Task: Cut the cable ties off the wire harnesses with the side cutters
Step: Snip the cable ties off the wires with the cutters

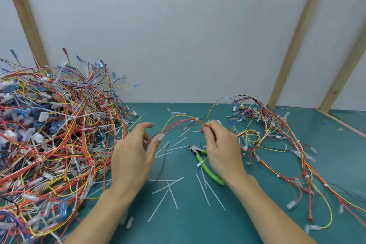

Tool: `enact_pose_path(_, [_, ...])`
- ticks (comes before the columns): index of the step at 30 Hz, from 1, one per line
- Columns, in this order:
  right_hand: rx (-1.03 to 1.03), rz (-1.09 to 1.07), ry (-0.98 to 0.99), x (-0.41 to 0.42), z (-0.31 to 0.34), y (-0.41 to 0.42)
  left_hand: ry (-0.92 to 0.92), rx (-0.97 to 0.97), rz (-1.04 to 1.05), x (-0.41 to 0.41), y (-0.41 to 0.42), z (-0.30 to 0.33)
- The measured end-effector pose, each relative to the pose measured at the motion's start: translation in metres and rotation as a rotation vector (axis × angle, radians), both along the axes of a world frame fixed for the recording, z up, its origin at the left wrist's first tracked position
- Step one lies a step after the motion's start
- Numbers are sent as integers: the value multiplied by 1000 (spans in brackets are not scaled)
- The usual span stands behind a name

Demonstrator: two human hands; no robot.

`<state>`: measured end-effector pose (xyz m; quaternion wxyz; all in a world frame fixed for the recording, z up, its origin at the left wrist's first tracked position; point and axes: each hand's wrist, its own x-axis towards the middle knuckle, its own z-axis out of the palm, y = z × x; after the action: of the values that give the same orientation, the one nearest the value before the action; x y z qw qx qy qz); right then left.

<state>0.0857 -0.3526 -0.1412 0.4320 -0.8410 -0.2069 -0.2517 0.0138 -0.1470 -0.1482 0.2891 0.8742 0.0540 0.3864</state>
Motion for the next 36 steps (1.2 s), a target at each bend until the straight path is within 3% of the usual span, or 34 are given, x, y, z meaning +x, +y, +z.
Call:
enact_pose_path(5, [95,-73,97,9,-7,-5,-22,-171,-162,2,-4,-7])
enact_pose_path(8, [110,-52,114,5,-4,-4,-10,-221,-83,0,-6,-3])
enact_pose_path(11, [-92,48,91,-5,0,1,-32,-47,53,-3,-2,6])
enact_pose_path(14, [-356,180,85,-21,1,14,-18,90,-68,-8,-5,12])
enact_pose_path(18, [-485,294,84,-31,2,26,336,255,-204,-9,-16,6])
enact_pose_path(22, [-344,167,47,-27,9,18,525,214,-390,-4,-9,-3])
enact_pose_path(25, [-56,-31,-229,-22,27,6,521,187,-350,-3,-8,-6])
enact_pose_path(27, [82,-254,-414,-8,39,-11,467,178,-217,-3,-7,-7])
enact_pose_path(29, [112,-485,-261,12,45,-37,400,124,-67,-1,-4,-9])
enact_pose_path(31, [-47,-635,173,28,34,-57,319,61,-43,-1,-6,-7])
enact_pose_path(34, [-320,-620,567,37,11,-66,322,73,-263,-6,-12,-2])
enact_pose_path(36, [-254,-512,690,39,6,-66,412,186,-416,-12,-20,1])
